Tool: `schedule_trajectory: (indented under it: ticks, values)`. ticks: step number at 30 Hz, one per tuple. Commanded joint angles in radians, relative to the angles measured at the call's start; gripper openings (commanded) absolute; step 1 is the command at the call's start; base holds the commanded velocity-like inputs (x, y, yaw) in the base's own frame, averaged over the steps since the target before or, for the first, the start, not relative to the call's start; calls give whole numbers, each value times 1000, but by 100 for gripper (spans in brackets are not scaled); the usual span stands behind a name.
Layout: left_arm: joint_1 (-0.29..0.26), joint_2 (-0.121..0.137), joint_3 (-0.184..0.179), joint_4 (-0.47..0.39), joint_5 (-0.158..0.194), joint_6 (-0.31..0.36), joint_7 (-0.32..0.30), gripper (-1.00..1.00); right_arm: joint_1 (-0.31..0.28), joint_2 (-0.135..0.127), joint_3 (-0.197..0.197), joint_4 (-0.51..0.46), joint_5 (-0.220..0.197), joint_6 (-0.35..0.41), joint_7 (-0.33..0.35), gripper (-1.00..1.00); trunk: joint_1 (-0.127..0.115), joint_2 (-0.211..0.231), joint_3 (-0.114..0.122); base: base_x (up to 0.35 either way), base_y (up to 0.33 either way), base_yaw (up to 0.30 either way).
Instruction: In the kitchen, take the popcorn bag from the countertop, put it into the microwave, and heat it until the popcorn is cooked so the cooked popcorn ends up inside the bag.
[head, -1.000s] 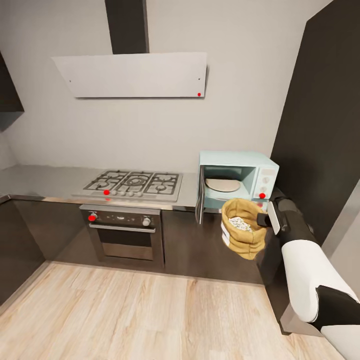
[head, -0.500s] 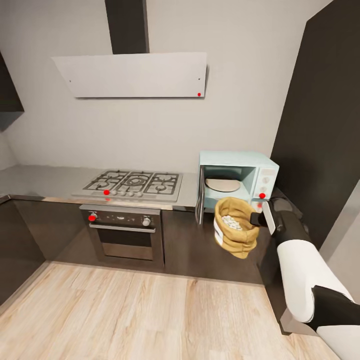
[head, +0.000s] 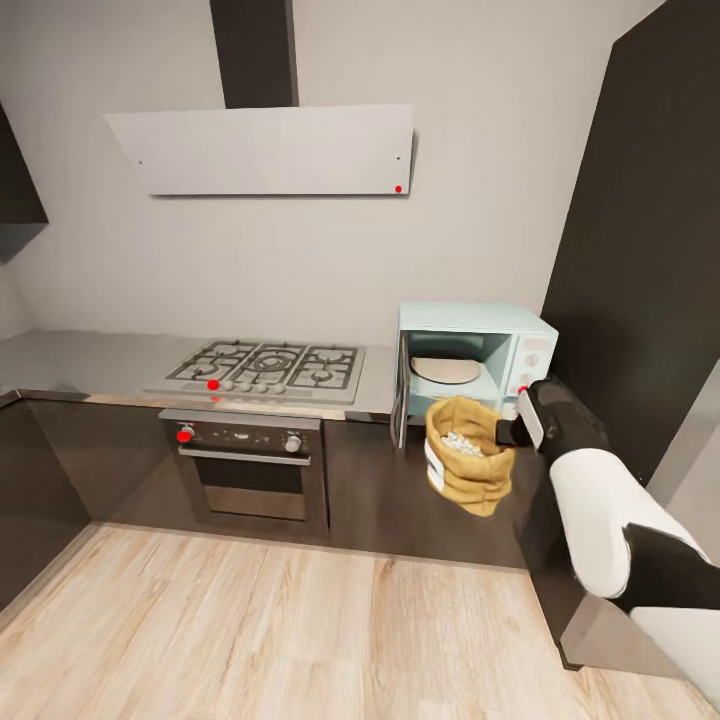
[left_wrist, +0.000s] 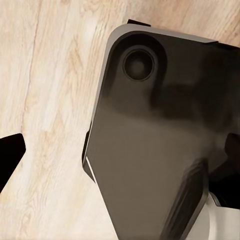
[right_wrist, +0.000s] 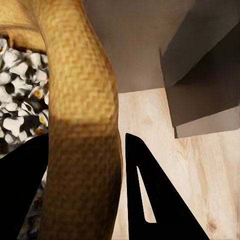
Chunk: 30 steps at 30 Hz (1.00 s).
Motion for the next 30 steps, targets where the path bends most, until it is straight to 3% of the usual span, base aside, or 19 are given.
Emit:
schedule_trajectory:
  ticks: [1,6,8,11,15,30]
  values:
    - [0,0,1,-1,9,-3,0,100,-28,0,-4,20,15,4,3,-100,0,-1,-1,0,0,0]
    - [0,0,0,-1,9,-2,0,100,-79,0,-3,39,23,4,4,-100,0,-1,-1,0,0,0]
    - [0,0,0,0,9,-3,0,100,-112,-3,-3,84,45,4,4,-100,0,-1,-1,0,0,0]
    - [0,0,0,-1,9,-2,1,100,-152,-42,-6,124,62,4,5,-100,0,-1,-1,0,0,0]
    - [0,0,-1,0,9,-2,0,100,-198,-50,-6,161,65,4,6,-100,0,-1,-1,0,0,0]
    - [0,0,1,-1,11,-3,1,100,-209,-42,-17,161,58,4,17,-100,0,-1,-1,0,0,0]
